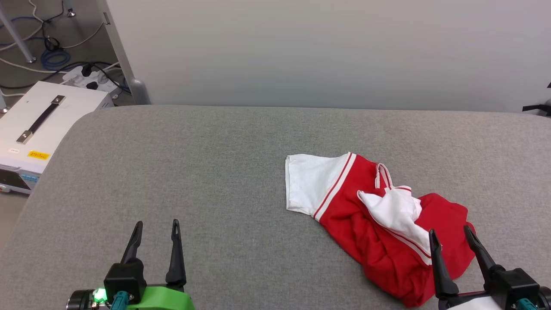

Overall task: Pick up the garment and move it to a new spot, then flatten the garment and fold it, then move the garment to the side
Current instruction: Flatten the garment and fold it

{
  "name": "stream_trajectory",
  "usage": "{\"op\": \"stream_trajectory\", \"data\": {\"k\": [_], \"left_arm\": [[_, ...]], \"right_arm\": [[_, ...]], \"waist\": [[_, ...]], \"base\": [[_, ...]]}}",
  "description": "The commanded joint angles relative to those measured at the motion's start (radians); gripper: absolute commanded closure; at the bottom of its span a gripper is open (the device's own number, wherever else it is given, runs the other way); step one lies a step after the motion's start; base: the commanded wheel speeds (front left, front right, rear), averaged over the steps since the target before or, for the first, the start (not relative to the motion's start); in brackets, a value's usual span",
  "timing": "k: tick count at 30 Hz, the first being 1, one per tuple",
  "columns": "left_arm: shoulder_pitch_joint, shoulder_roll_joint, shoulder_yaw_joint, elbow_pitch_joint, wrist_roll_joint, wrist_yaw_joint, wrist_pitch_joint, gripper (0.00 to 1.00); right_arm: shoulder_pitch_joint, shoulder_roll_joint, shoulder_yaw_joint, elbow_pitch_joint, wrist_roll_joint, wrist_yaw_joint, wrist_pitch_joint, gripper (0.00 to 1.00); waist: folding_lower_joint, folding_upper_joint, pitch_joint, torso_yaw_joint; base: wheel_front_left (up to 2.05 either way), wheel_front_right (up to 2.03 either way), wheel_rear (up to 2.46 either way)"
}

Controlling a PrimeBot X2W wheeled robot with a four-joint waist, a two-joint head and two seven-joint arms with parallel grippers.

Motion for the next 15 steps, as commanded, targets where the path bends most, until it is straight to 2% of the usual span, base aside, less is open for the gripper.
{"op": "stream_trajectory", "data": {"k": [1, 9, 15], "left_arm": [[0.018, -0.006, 0.007, 0.003, 0.010, -0.008, -0.006, 0.00], [-0.012, -0.018, 0.010, 0.020, 0.032, -0.045, -0.006, 0.00], [-0.175, -0.011, -0.001, 0.051, 0.038, -0.105, -0.006, 0.00]], "right_arm": [[0.006, -0.002, 0.001, 0.004, -0.008, -0.001, -0.005, 0.00], [-0.007, -0.002, 0.008, 0.006, -0.003, -0.001, -0.005, 0.00], [-0.040, -0.002, 0.016, -0.014, -0.003, -0.001, -0.005, 0.00]], "waist": [[0.0000, 0.0000, 0.000, 0.001], [0.0000, 0.0000, 0.012, -0.001], [0.0000, 0.0000, 0.047, -0.017]], "base": [[0.00, 0.00, 0.00], [0.00, 0.00, 0.00], [0.00, 0.00, 0.00]]}}
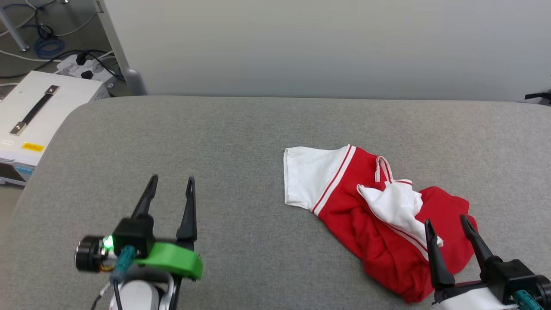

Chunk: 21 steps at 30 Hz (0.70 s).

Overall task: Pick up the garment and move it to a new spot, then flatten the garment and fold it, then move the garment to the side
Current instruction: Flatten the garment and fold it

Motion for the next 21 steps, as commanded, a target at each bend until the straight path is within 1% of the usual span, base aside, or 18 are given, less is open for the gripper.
{"op": "stream_trajectory", "data": {"k": [1, 4, 8, 13, 14, 15, 16, 18, 21], "left_arm": [[-0.067, 0.007, -0.001, 0.009, 0.007, -0.018, -0.006, 0.00], [-0.183, 0.034, -0.018, 0.033, 0.017, -0.047, -0.006, 0.00], [-0.362, 0.078, -0.045, 0.113, 0.000, -0.077, -0.006, 0.00], [-0.578, 0.125, -0.124, 0.253, -0.045, -0.089, 0.016, 0.00], [-0.633, 0.137, -0.170, 0.290, -0.076, -0.089, 0.056, 0.00], [-0.660, 0.144, -0.195, 0.309, -0.097, -0.090, 0.085, 0.00], [-0.712, 0.158, -0.246, 0.345, -0.147, -0.090, 0.152, 0.00], [-0.780, 0.176, -0.315, 0.379, -0.220, -0.090, 0.246, 0.00], [-0.882, 0.205, -0.449, 0.416, -0.369, -0.090, 0.443, 0.00]], "right_arm": [[-0.025, -0.002, 0.004, -0.010, -0.004, -0.001, -0.005, 0.00], [-0.050, -0.002, 0.006, -0.024, -0.005, -0.001, -0.005, 0.00], [-0.088, -0.002, 0.015, -0.042, -0.007, -0.001, -0.005, 0.00], [-0.126, -0.002, 0.019, -0.063, -0.004, -0.001, -0.005, 0.00], [-0.136, -0.002, 0.022, -0.068, -0.002, -0.001, -0.005, 0.00], [-0.141, -0.002, 0.024, -0.070, -0.001, -0.001, -0.005, 0.00], [-0.151, -0.002, 0.026, -0.074, 0.002, -0.001, -0.005, 0.00], [-0.163, -0.002, 0.028, -0.075, 0.006, -0.001, -0.005, 0.00], [-0.183, -0.002, 0.030, -0.077, 0.015, -0.001, -0.005, 0.00]], "waist": [[0.0000, 0.0000, 0.022, -0.017], [0.0000, 0.0000, 0.051, -0.039], [0.0000, 0.0000, 0.105, -0.079], [0.0000, 0.0000, 0.173, -0.117], [0.0000, 0.0000, 0.195, -0.128], [0.0000, 0.0000, 0.205, -0.133], [0.0000, 0.0000, 0.223, -0.143], [0.0000, 0.0000, 0.247, -0.155], [0.0000, 0.0000, 0.286, -0.172]], "base": [[0.00, 0.00, 0.00], [0.00, 0.00, 0.00], [0.00, 0.00, 0.00], [0.00, 0.00, 0.00], [0.00, 0.00, 0.00], [0.00, 0.00, 0.00], [0.00, 0.00, 0.00], [0.00, 0.00, 0.00], [0.00, 0.00, 0.00]]}}
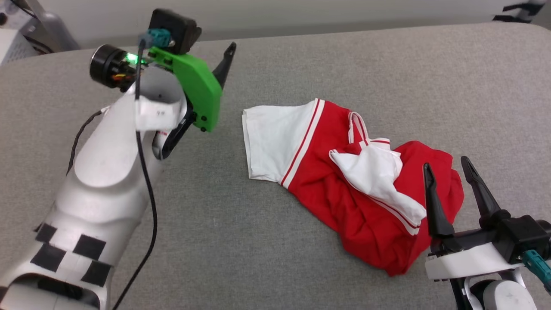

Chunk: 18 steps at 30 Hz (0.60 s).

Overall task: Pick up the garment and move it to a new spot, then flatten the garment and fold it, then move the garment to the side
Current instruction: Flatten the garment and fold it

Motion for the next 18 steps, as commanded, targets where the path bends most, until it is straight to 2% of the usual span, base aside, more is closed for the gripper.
{"op": "stream_trajectory", "data": {"k": [1, 5, 10, 13, 18], "left_arm": [[-0.050, 0.015, -0.044, 0.007, -0.063, -0.003, 0.068, 0.00], [-0.164, 0.047, -0.181, 0.031, -0.212, -0.003, 0.273, 0.00], [-0.264, 0.061, -0.314, 0.083, -0.357, -0.003, 0.453, 0.00], [-0.301, 0.070, -0.392, 0.124, -0.408, -0.003, 0.523, 0.00], [-0.334, 0.099, -0.565, 0.165, -0.411, -0.003, 0.593, 0.00]], "right_arm": [[-0.024, -0.002, 0.002, -0.006, 0.006, -0.001, -0.005, 0.00], [-0.057, -0.002, 0.009, -0.010, 0.014, -0.001, -0.005, 0.00], [-0.095, -0.002, 0.018, -0.010, 0.026, -0.001, -0.005, 0.00], [-0.116, -0.002, 0.028, -0.009, 0.035, -0.001, -0.005, 0.00], [-0.133, -0.002, 0.023, -0.009, 0.044, -0.001, -0.005, 0.00]], "waist": [[-0.0001, 0.0000, 0.081, -0.054], [-0.0001, 0.0000, 0.134, -0.076], [-0.0001, 0.0000, 0.188, -0.105], [-0.0001, 0.0000, 0.215, -0.124], [-0.0001, 0.0000, 0.246, -0.135]], "base": [[0.00, 0.00, 0.00], [0.00, 0.00, 0.00], [0.00, 0.00, 0.00], [0.00, 0.00, 0.00], [0.00, 0.00, 0.00]]}}
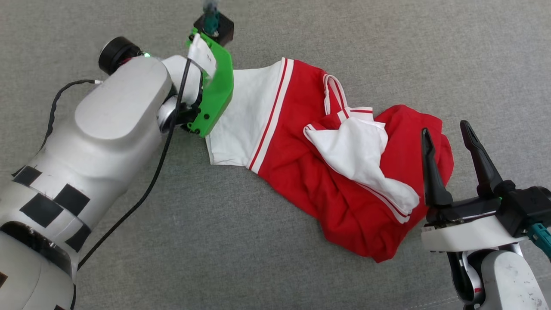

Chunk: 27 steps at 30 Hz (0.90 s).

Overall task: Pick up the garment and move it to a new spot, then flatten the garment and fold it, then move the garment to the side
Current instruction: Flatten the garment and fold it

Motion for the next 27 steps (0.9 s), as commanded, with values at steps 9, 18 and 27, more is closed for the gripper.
{"op": "stream_trajectory", "data": {"k": [9, 18, 27], "left_arm": [[0.006, 0.040, -0.186, 0.022, -0.069, -0.003, -0.015, 0.00], [-0.003, 0.055, -0.206, -0.001, -0.085, -0.003, -0.314, 1.00], [0.086, 0.169, -0.185, -0.017, -0.147, -0.003, -0.599, 1.00]], "right_arm": [[-0.037, -0.002, 0.001, 0.002, 0.014, -0.001, -0.005, 0.00], [-0.010, -0.002, -0.021, 0.015, 0.001, -0.001, -0.005, 0.00], [0.037, -0.002, -0.034, 0.024, -0.006, -0.001, -0.005, 0.00]], "waist": [[-0.0002, 0.0000, 0.055, -0.020], [-0.0002, 0.0000, -0.010, 0.032], [-0.0002, 0.0000, -0.113, 0.107]], "base": [[0.00, 0.00, 0.00], [0.00, 0.00, 0.00], [0.00, 0.00, 0.00]]}}
